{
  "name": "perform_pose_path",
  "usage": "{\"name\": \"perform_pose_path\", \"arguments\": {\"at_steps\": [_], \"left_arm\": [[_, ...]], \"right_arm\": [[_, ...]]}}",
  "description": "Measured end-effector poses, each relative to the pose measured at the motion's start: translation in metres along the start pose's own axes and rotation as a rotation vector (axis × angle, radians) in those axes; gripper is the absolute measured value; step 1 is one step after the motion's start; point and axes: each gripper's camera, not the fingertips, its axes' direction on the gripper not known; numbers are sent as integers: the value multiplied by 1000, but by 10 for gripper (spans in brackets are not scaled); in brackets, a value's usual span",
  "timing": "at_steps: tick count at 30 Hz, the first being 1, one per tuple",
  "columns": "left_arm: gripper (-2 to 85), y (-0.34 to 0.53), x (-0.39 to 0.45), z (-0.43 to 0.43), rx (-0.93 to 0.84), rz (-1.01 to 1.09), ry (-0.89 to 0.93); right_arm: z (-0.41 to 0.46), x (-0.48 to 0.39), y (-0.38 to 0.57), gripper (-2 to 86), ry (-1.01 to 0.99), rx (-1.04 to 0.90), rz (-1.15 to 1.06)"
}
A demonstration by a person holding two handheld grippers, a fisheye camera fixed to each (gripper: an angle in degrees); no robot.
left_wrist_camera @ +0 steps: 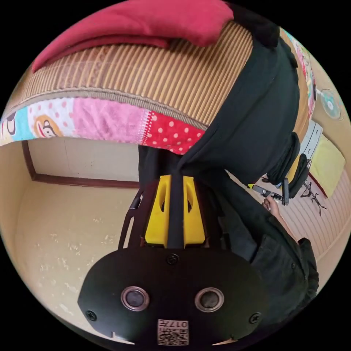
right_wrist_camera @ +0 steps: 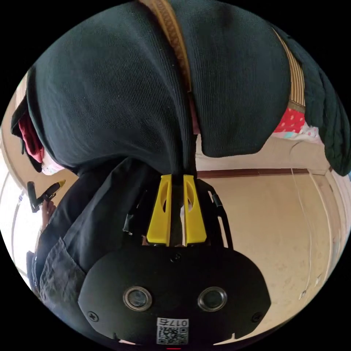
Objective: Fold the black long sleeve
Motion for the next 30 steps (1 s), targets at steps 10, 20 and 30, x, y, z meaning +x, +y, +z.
{"name": "perform_pose_path", "arguments": {"at_steps": [10,20,30], "left_arm": [[107,-6,-88,-113,609,-359,826],[130,-65,-82,-51,496,-547,1044],[39,-46,-94,-31,669,-466,1348]], "right_arm": [[-36,31,37,15,-331,103,210],[-44,39,76,21,-481,127,310],[-44,46,101,24,-653,180,388]]}}
